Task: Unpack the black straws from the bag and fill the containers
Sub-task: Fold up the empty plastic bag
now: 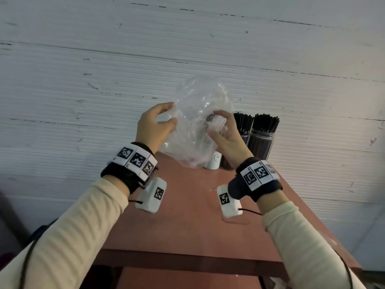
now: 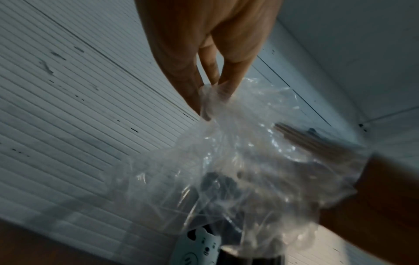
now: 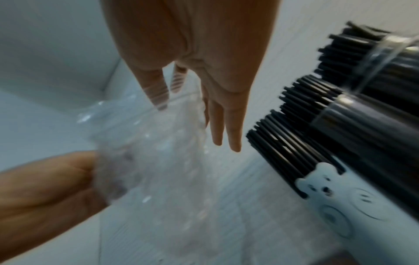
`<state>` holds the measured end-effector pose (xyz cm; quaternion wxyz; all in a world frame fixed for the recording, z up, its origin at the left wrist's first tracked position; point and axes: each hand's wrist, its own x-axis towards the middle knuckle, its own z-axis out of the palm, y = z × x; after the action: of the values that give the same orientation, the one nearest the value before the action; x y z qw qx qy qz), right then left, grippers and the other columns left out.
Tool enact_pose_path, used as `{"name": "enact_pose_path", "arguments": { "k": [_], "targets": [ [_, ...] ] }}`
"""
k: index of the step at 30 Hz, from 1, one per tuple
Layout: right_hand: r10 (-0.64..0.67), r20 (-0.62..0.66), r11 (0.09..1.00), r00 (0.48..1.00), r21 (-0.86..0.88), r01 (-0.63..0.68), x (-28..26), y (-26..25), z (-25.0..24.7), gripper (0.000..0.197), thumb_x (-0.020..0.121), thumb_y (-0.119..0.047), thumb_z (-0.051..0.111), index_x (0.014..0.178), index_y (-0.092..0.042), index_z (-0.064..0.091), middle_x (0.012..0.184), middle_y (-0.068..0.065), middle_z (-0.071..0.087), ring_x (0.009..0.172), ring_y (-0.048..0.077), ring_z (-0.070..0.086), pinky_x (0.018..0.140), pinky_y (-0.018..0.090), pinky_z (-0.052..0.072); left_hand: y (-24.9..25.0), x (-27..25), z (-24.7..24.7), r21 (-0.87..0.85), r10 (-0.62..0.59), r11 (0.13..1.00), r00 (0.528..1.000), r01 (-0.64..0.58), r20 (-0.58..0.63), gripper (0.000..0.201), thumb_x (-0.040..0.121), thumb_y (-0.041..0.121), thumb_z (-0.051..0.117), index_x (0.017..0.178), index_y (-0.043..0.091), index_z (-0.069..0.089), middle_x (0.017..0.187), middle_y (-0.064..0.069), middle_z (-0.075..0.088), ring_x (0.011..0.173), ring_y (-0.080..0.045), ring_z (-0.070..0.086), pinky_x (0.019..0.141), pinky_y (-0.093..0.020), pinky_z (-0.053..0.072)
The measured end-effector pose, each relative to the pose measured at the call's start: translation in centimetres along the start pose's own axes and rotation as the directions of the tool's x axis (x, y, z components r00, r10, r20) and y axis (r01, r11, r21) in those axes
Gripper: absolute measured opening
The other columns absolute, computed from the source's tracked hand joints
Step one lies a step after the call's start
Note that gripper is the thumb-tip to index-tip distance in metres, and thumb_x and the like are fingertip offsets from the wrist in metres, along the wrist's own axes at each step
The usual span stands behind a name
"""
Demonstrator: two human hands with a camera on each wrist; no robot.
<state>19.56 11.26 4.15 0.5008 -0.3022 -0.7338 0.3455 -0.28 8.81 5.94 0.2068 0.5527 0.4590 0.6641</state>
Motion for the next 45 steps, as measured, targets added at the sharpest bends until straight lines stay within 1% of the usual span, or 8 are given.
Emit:
{"name": "enact_pose_path", "arguments": {
  "k": [6, 14, 20, 23, 27, 33, 37, 45],
  "targets": [
    [-0.201, 0.069, 0.966, 0.977, -0.151, 0.210, 0.0, -2.8, 1.2, 0.074, 0.097, -0.027, 0.056, 0.152, -0.038, 0.006, 0.149, -0.029, 0.010, 0.131, -0.026, 0.007, 0.104, -0.004, 0.012, 1.0, -2.5, 3.3, -0.036, 0.059, 0.998, 0.984, -0.054, 0.165, 0.041, 0.087, 0.008, 0.069, 0.124, 0.027, 0.062, 0.129, 0.010, 0.061, 0.092, -0.002, 0.069, 0.086, -0.021, 0.055],
    [-0.157, -0.055, 0.977, 0.986, -0.154, 0.147, -1.0, -1.9, -0.9, 0.047, 0.093, -0.011, 0.061, 0.136, -0.028, 0.053, 0.134, -0.022, 0.052, 0.128, -0.011, 0.040, 0.108, 0.014, 0.031, 1.6, -3.9, 4.0, -0.065, 0.041, 0.998, 0.881, -0.012, 0.472, 0.046, 0.089, 0.000, 0.063, 0.121, 0.033, 0.059, 0.129, 0.009, 0.061, 0.121, -0.002, 0.056, 0.097, -0.029, 0.051],
    [-0.203, -0.081, 0.971, 0.976, -0.145, 0.190, -2.4, -2.2, -2.9, 0.048, 0.093, -0.011, 0.062, 0.136, -0.028, 0.050, 0.140, -0.019, 0.049, 0.136, -0.006, 0.034, 0.119, 0.032, 0.022, 1.0, -2.5, 1.2, 0.030, 0.008, 0.999, 0.984, -0.014, 0.179, 0.036, 0.085, 0.014, 0.071, 0.117, 0.027, 0.062, 0.118, 0.001, 0.062, 0.108, -0.015, 0.059, 0.091, -0.027, 0.051],
    [-0.212, -0.113, 0.973, 0.971, -0.121, 0.199, -3.1, -2.5, -3.8, 0.048, 0.093, -0.012, 0.062, 0.136, -0.027, 0.048, 0.140, -0.019, 0.048, 0.137, -0.003, 0.034, 0.118, 0.030, 0.022, -0.5, -2.6, 0.5, 0.151, -0.157, 0.982, 0.936, 0.114, 0.316, 0.045, 0.084, 0.035, 0.072, 0.123, 0.043, 0.052, 0.132, -0.002, 0.049, 0.122, -0.015, 0.048, 0.097, -0.037, 0.044],
    [-0.211, -0.135, 0.967, 0.968, -0.172, 0.187, -3.4, -2.1, -4.2, 0.045, 0.092, -0.009, 0.062, 0.134, -0.023, 0.051, 0.136, -0.018, 0.050, 0.134, -0.002, 0.039, 0.119, 0.036, 0.024, -0.7, -3.7, 0.9, -0.148, -0.241, 0.935, 0.885, 0.322, 0.399, 0.046, 0.081, 0.018, 0.073, 0.123, 0.027, 0.056, 0.117, -0.016, 0.067, 0.091, -0.026, 0.070, 0.069, -0.033, 0.059],
    [-0.163, -0.082, 0.870, 0.983, -0.483, 0.104, -2.3, -1.2, -2.0, 0.042, 0.090, -0.013, 0.056, 0.128, -0.031, 0.056, 0.124, -0.004, 0.061, 0.072, -0.002, 0.059, 0.068, 0.004, 0.041, 0.6, -3.4, 3.5, -0.185, -0.085, 0.976, 0.981, 0.117, 0.172, 0.026, 0.086, 0.013, 0.071, 0.111, 0.020, 0.066, 0.103, -0.001, 0.074, 0.096, -0.017, 0.070, 0.080, -0.032, 0.059],
    [-0.059, -0.070, 0.895, 0.996, -0.446, 0.022, -1.6, -1.4, -0.6, 0.044, 0.085, -0.041, 0.060, 0.128, -0.037, 0.051, 0.125, -0.004, 0.058, 0.120, 0.011, 0.048, 0.095, 0.020, 0.039, 1.3, -3.8, 4.8, -0.225, -0.074, 0.964, 0.953, 0.144, 0.294, 0.031, 0.099, 0.009, 0.046, 0.115, 0.020, 0.070, 0.118, 0.002, 0.070, 0.112, -0.013, 0.064, 0.096, -0.029, 0.050],
    [-0.089, -0.014, 0.933, 0.996, -0.352, 0.079, -2.4, -1.9, -2.0, 0.045, 0.087, -0.023, 0.069, 0.127, -0.027, 0.048, 0.128, -0.019, 0.050, 0.116, -0.007, 0.044, 0.099, 0.016, 0.032, 0.3, -4.2, 3.7, -0.094, 0.110, 0.992, 0.957, -0.087, 0.269, 0.037, 0.086, 0.010, 0.070, 0.119, 0.027, 0.065, 0.124, 0.009, 0.061, 0.107, -0.002, 0.062, 0.089, -0.021, 0.052]
  ]
}}
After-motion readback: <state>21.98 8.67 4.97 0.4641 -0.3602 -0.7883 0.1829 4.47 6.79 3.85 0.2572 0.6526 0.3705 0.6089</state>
